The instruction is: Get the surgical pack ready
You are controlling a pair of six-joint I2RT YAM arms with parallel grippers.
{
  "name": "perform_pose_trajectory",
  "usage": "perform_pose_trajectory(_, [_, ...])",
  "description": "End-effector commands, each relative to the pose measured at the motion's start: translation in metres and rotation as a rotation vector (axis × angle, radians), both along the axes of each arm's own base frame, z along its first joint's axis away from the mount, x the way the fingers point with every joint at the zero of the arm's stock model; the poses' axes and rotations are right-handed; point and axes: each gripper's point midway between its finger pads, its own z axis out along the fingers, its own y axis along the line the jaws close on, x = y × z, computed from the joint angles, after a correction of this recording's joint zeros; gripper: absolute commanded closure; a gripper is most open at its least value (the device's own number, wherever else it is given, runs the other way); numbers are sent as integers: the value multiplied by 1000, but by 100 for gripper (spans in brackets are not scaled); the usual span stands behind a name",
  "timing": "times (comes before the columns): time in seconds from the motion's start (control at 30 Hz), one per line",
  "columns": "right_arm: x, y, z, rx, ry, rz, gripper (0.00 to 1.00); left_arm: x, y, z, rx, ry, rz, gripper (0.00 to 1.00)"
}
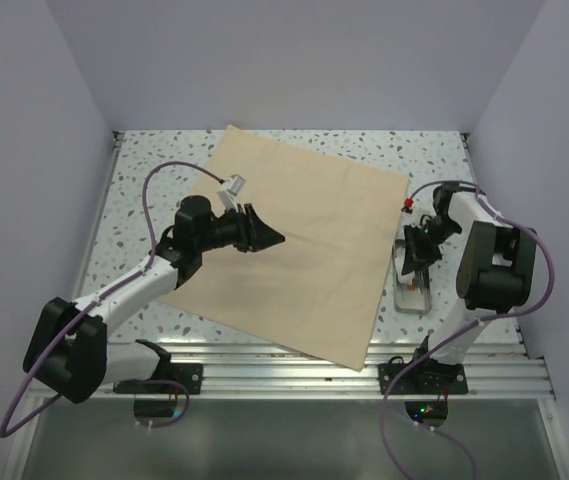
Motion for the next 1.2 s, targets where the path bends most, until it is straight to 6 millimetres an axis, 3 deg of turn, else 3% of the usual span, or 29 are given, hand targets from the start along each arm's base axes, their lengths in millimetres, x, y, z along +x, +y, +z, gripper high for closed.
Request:
perform_pose_trajectory(0.0, [-7, 6, 13, 48, -38, 4, 100, -6, -3, 14, -51, -43, -35, 51])
perform_pose_trajectory(0.33, [-16, 6, 22, 42, -92, 38, 100, -14, -5, 20, -87, -51, -65, 51])
perform_pose_trajectory(0.53, [-23, 5, 2, 54, 14, 43, 100, -18, -5, 19, -92, -57, -76, 51])
perform_pose_trajectory(0.93, [-30, -8, -18, -22, 89, 40, 100, -20, -5, 12, -97, -40, -85, 52])
perform_pose_trajectory(1.17, [-29, -22, -19, -117, 70, 19, 85, -21, -5, 10, -101, -38, -92, 52])
